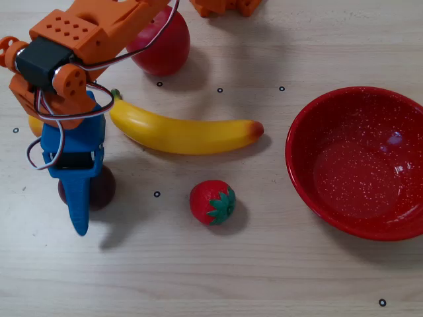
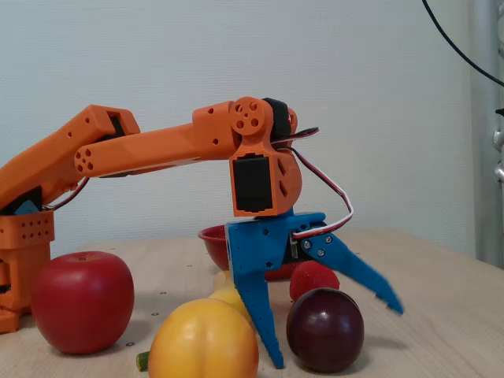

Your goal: Put plum in the red bowl.

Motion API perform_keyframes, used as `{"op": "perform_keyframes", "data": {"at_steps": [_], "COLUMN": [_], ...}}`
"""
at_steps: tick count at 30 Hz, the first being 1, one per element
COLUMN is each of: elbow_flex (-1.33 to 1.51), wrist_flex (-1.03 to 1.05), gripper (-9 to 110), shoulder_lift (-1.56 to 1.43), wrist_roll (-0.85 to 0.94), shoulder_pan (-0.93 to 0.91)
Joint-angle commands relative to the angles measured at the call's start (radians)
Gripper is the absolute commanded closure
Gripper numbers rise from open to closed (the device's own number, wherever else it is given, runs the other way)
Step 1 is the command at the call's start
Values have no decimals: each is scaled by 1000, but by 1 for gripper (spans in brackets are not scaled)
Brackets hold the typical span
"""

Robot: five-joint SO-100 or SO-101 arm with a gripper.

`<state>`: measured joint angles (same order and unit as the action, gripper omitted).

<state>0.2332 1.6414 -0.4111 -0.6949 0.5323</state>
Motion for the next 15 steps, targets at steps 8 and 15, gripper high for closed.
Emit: {"op": "perform_keyframes", "data": {"at_steps": [8, 15], "elbow_flex": [-84, -135], "wrist_flex": [-17, 37], "gripper": [79, 101], "shoulder_lift": [-37, -60], "wrist_roll": [-55, -20], "shoulder_pan": [18, 5]}}
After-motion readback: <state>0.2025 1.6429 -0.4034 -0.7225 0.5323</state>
